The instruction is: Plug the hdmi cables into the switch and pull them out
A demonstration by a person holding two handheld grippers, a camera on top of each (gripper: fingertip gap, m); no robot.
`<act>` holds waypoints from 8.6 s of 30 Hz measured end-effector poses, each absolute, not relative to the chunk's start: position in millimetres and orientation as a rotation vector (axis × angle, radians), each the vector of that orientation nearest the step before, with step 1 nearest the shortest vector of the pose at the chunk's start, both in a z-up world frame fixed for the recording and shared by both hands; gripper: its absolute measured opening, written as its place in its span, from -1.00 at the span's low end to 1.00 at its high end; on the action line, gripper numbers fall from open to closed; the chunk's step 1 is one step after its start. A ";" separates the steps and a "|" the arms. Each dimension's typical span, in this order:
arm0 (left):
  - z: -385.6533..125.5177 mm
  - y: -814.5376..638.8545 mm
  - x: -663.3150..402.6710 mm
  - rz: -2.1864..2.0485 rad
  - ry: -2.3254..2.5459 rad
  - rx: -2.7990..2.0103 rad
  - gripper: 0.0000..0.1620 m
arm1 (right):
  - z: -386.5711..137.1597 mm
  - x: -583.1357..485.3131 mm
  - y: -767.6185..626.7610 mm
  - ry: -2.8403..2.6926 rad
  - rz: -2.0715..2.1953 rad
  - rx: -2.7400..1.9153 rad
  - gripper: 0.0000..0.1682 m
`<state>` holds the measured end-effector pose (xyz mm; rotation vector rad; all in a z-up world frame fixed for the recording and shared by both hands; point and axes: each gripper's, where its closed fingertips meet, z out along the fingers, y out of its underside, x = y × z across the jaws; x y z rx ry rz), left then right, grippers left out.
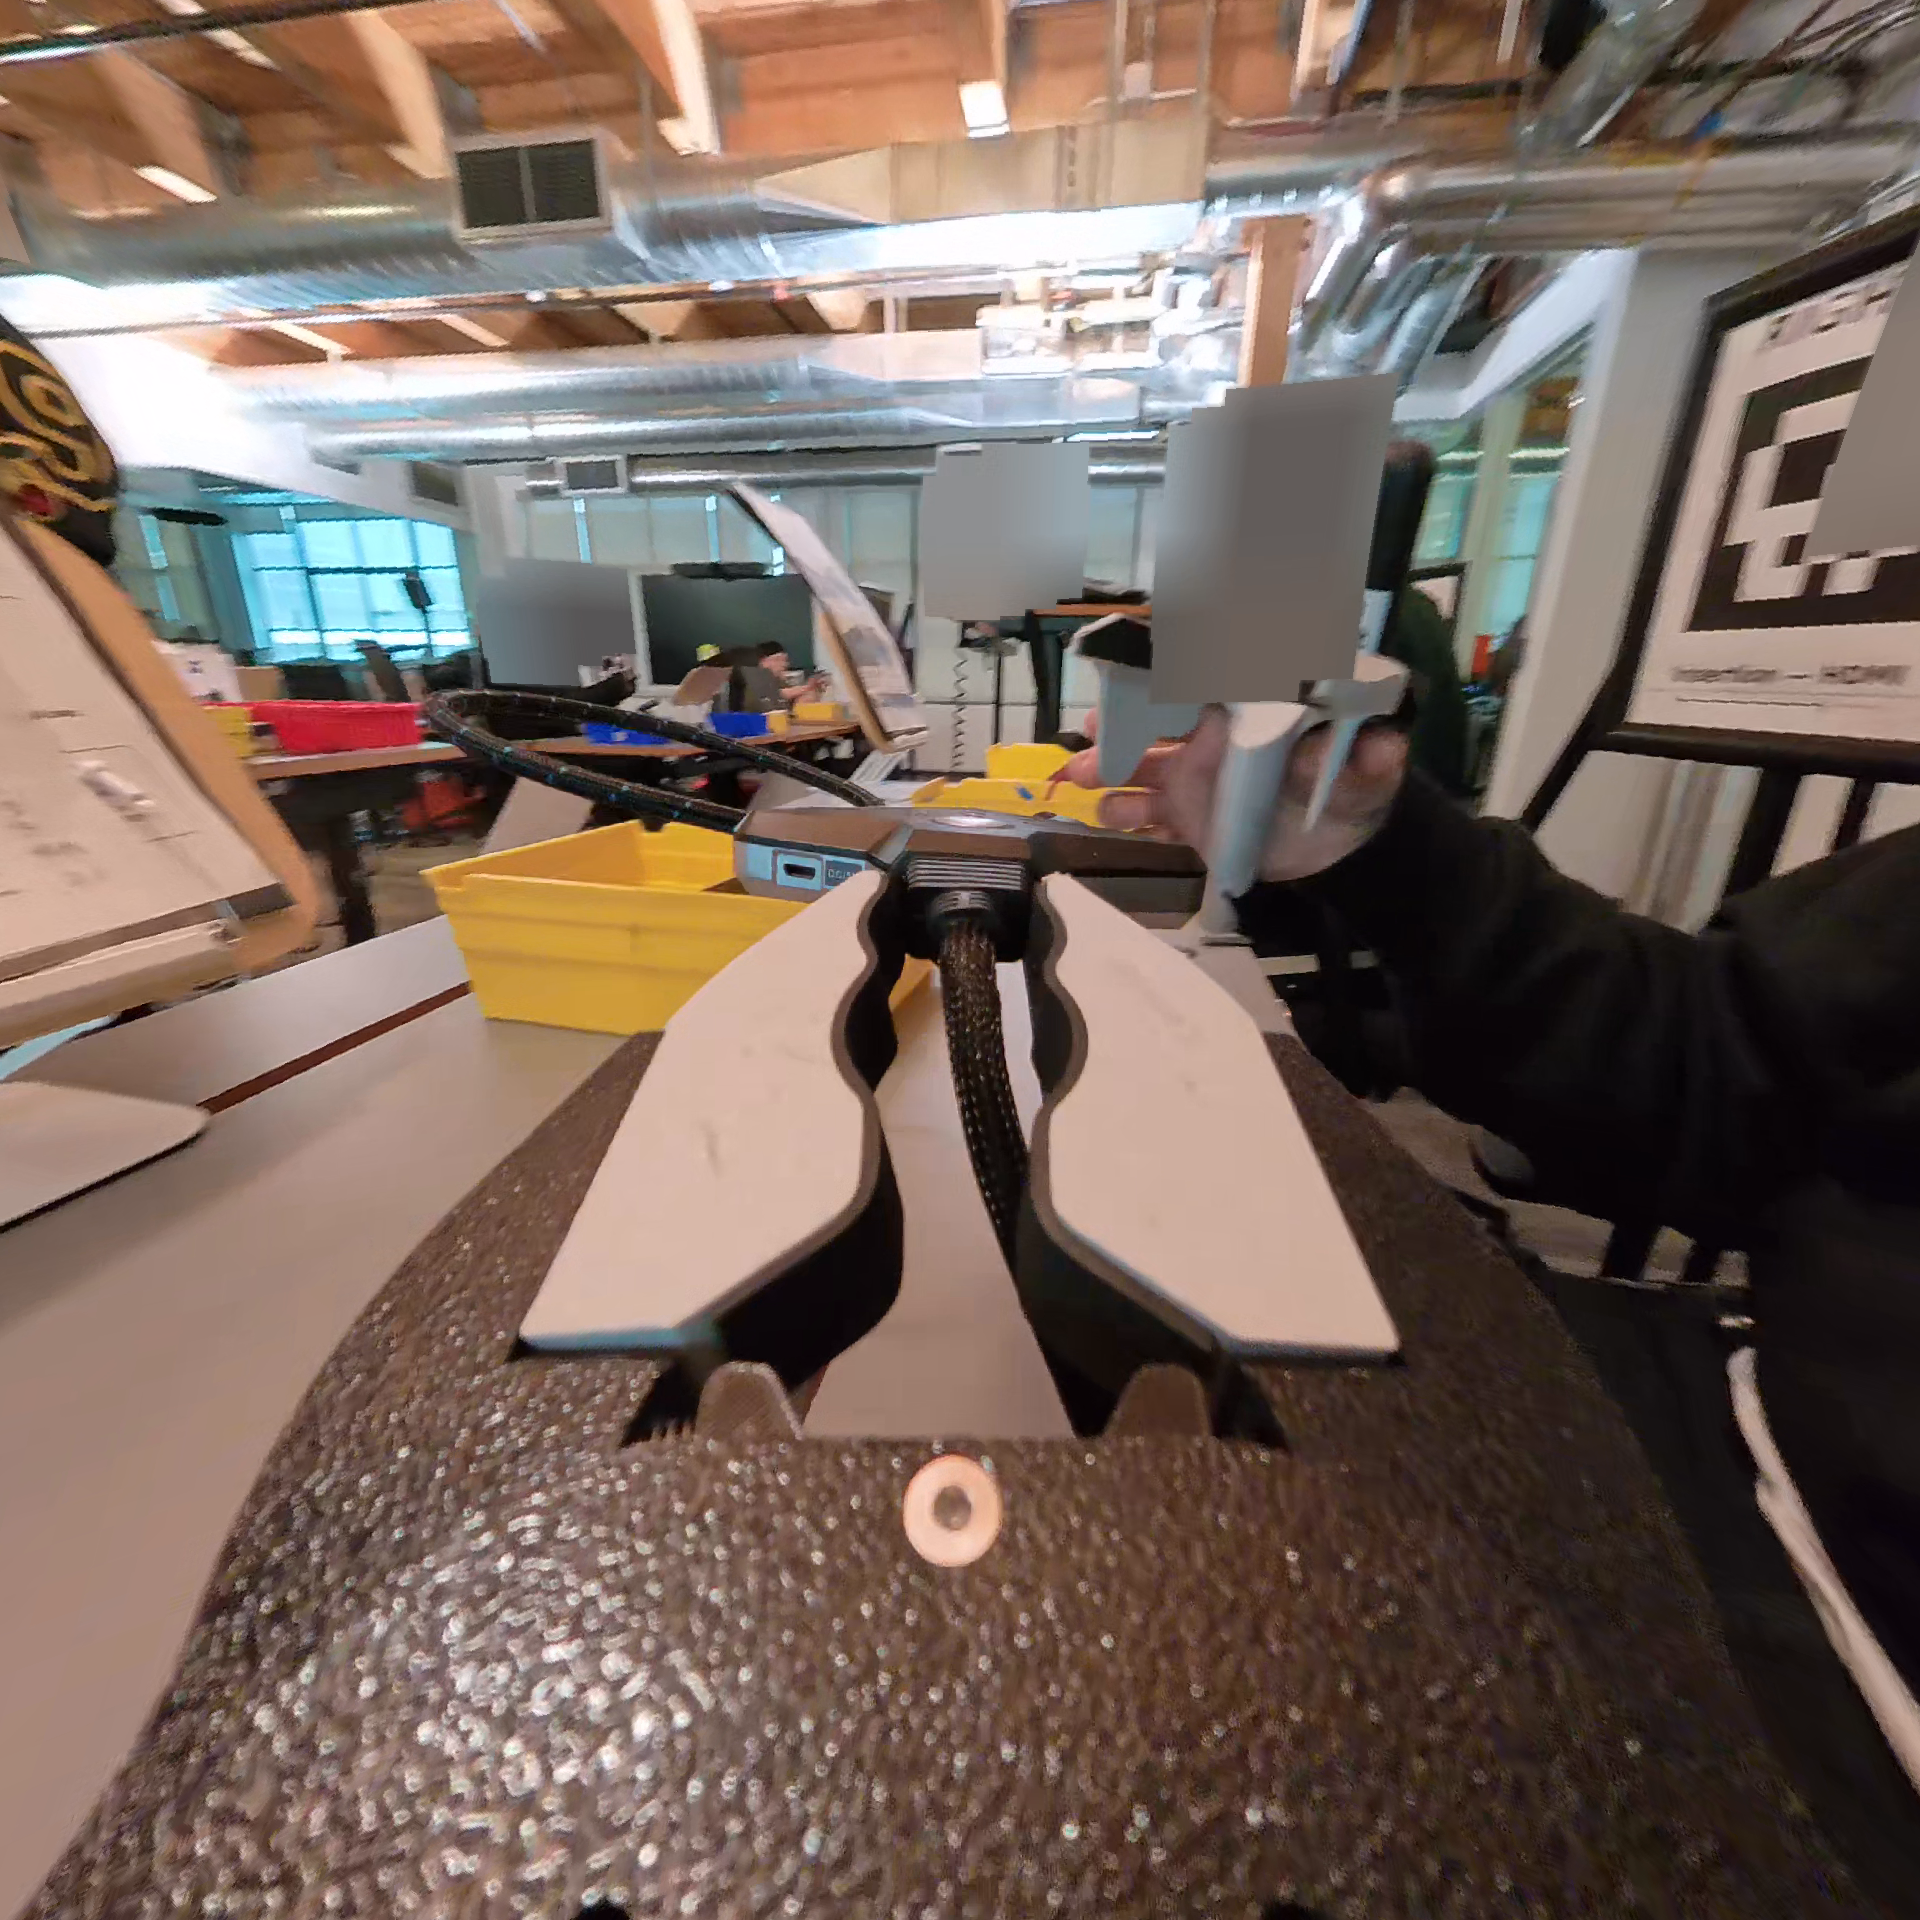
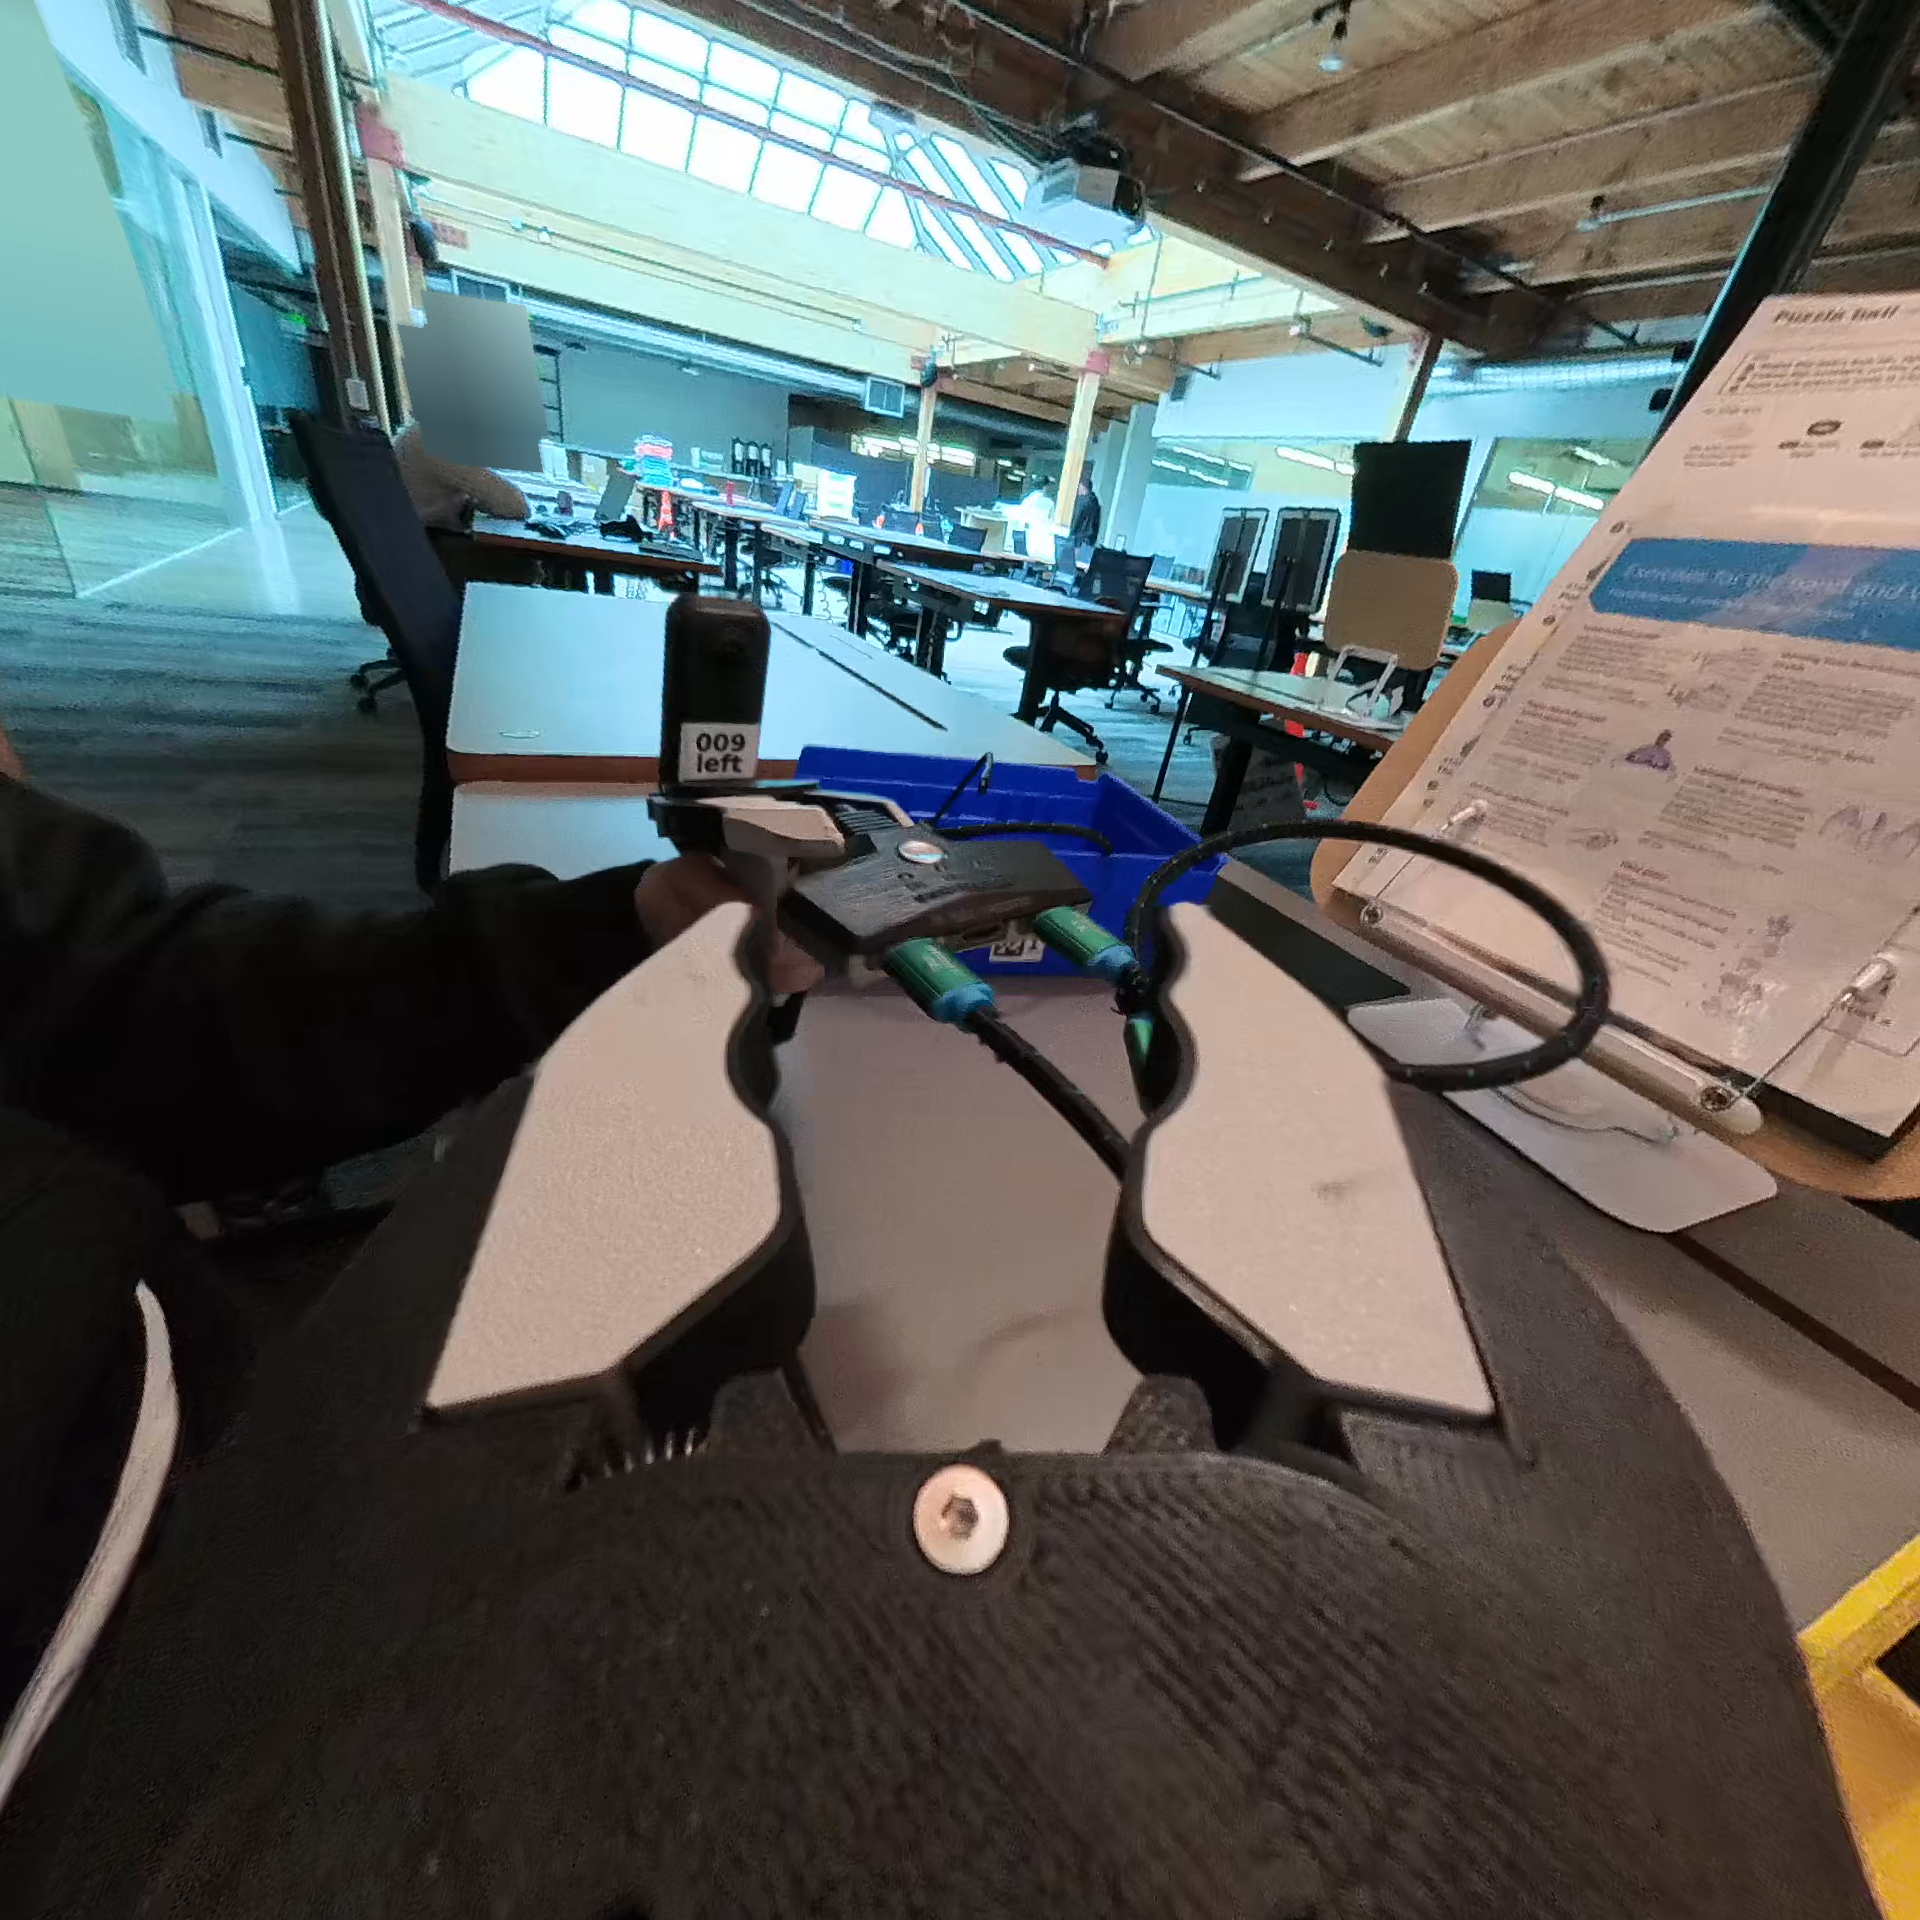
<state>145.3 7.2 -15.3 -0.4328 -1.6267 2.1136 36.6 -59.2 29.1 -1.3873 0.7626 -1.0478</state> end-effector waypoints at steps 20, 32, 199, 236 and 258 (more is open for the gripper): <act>-32.4 13.3 103.4 1.962 -1.512 -0.697 -0.72 | -29.2 28.0 -19.1 0.685 -0.726 -1.736 -0.73; -31.1 17.3 113.9 2.003 -1.472 -0.665 -0.72 | -37.1 42.3 -11.6 0.708 -0.728 -1.713 -0.30; -62.0 3.1 87.5 1.941 -1.995 -0.470 -0.71 | -57.1 37.1 -47.1 0.506 -0.381 -1.745 -0.73; -57.0 -5.7 69.5 2.007 -1.923 -0.499 -0.72 | -52.0 20.5 -56.0 0.520 -0.401 -1.571 -0.64; -58.3 7.3 71.4 2.048 -1.818 -0.470 -0.72 | -56.8 20.0 -31.4 0.513 -0.383 -1.608 -0.74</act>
